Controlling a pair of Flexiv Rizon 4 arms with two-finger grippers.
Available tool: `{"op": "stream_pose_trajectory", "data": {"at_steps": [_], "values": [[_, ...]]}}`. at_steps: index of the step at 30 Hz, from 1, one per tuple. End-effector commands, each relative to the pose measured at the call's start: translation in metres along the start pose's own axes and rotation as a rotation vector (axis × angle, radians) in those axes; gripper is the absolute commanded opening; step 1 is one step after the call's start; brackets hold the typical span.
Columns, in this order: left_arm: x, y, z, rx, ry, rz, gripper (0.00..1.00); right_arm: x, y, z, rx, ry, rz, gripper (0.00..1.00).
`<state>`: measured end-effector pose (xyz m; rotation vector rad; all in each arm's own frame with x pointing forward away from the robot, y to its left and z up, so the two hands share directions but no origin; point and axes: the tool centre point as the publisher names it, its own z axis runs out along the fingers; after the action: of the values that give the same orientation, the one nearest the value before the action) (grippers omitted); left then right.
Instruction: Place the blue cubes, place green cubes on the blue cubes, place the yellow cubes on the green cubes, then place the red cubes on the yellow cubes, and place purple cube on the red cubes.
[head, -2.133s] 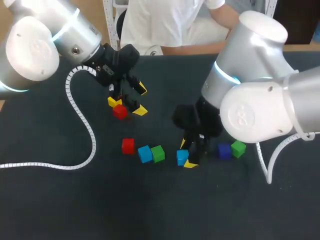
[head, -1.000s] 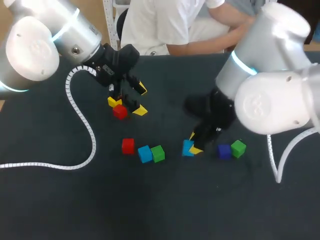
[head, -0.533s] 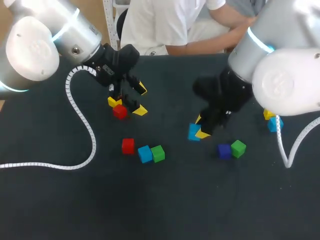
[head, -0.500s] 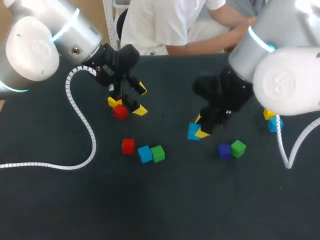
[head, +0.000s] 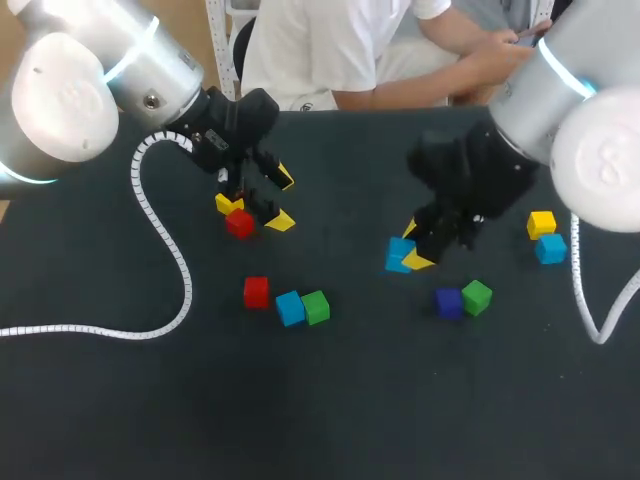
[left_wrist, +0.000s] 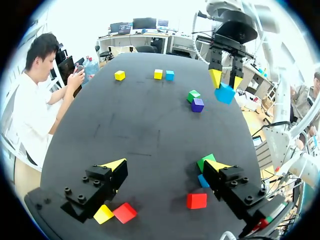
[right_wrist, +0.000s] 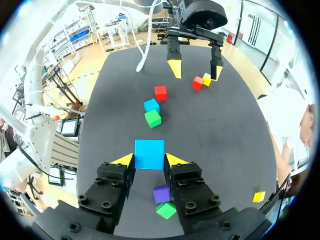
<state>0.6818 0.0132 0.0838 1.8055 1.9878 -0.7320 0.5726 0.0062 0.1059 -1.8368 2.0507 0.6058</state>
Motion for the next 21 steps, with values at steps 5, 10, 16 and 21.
{"op": "stream_pose_trajectory", "data": {"at_steps": [5,10,16,21], "values": [[0.012,0.019,-0.005,0.007,0.026,-0.005,1.00,0.000,0.001,0.000,0.002,-0.002,0.000,0.00],[0.023,0.043,-0.008,0.013,0.031,0.014,1.00,0.000,0.001,0.000,0.002,-0.002,0.000,0.00],[0.020,0.059,-0.008,0.033,0.036,0.020,1.00,0.000,0.001,0.000,0.002,-0.002,0.000,0.00],[0.019,0.065,-0.002,0.046,0.044,0.021,1.00,0.000,0.001,0.000,0.002,-0.002,0.000,0.00]]}}
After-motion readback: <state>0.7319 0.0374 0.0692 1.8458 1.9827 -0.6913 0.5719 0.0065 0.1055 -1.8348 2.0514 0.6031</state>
